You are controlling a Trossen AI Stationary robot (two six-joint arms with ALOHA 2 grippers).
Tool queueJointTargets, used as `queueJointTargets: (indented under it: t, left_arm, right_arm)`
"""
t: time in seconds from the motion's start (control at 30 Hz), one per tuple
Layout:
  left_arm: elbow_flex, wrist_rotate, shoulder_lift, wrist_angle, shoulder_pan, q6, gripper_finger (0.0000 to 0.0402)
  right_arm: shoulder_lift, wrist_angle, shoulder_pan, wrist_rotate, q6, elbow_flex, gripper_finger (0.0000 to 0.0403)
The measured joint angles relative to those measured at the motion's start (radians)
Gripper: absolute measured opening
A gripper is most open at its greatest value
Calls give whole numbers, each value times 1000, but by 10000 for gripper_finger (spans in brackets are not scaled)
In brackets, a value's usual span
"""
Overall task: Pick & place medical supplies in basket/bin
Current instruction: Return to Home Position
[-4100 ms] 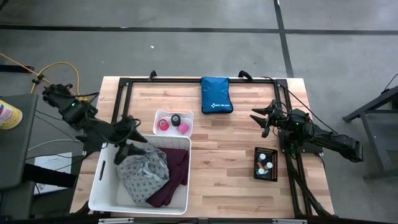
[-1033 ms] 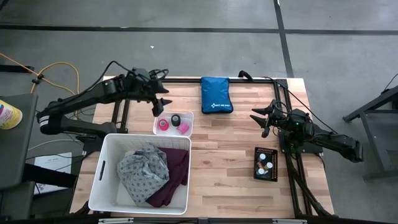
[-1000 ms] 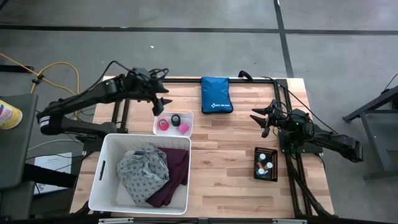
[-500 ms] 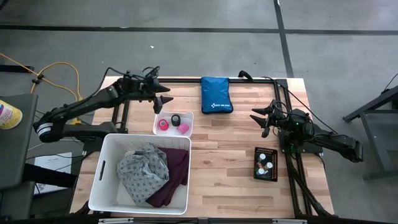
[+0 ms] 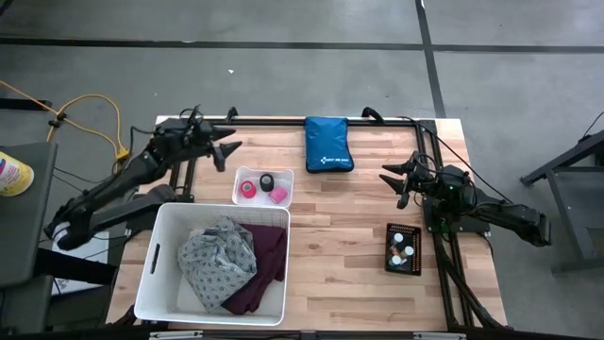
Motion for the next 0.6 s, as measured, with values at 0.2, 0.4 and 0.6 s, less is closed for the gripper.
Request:
queueJointTargets:
  t: [0.2, 0.4, 0.6]
  left_arm:
    - [-66, -44, -115, 8, 35, -47, 239]
    - [-141, -109, -229, 36, 63, -50, 239]
    - [-212, -117, -361, 38, 94, -69, 239]
  right_arm:
    - [0, 0, 0, 0, 0, 0, 138]
    - [0, 0, 0, 0, 0, 0, 138]
    - [0, 0, 0, 0, 0, 0, 138]
